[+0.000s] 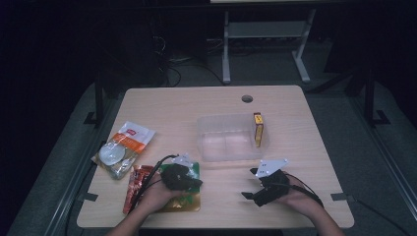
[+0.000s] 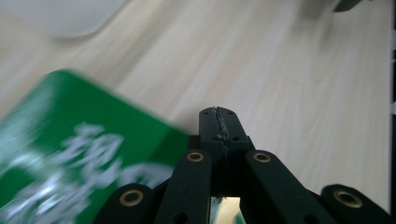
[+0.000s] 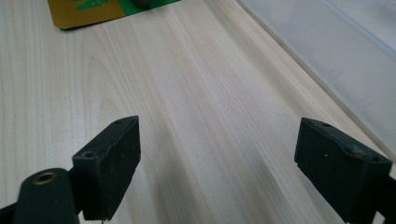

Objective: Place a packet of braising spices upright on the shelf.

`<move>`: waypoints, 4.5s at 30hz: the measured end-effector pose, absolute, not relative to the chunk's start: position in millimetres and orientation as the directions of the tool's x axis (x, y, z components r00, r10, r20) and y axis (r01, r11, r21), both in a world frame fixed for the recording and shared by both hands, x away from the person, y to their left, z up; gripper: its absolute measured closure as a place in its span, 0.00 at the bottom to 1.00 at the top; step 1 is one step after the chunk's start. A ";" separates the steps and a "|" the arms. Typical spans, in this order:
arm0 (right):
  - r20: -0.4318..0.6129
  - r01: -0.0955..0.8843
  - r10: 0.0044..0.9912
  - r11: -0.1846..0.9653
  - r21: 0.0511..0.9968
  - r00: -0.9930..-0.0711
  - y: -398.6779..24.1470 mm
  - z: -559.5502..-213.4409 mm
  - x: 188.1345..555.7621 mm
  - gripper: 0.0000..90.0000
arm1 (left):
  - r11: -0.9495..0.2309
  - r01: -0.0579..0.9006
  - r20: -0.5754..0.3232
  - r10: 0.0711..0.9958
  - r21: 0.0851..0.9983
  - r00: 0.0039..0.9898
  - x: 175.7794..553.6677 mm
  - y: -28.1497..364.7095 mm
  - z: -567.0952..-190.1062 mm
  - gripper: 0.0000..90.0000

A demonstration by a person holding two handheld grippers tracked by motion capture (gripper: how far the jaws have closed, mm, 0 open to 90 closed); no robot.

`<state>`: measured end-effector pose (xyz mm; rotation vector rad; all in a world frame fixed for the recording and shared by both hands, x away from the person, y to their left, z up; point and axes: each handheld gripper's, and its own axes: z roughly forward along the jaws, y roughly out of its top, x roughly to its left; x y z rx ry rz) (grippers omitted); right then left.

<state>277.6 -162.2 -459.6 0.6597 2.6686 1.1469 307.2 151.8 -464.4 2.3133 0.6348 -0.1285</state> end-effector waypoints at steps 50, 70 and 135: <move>0.013 0.323 0.459 0.605 0.728 -0.888 -163.5 -457.7 277.2 0.16 | -0.662 0.365 -0.158 0.352 0.655 0.922 301.0 136.7 -463.9 1.00; 0.026 0.338 0.510 0.531 0.777 -0.860 -185.0 -446.9 274.6 0.16 | -0.671 0.256 -0.135 0.227 0.696 0.964 300.3 56.1 -468.5 1.00; 0.059 0.370 0.497 0.556 0.744 -0.866 -180.7 -458.7 285.1 0.16 | -0.719 0.136 -0.046 0.144 0.682 0.989 336.7 185.0 -465.9 0.49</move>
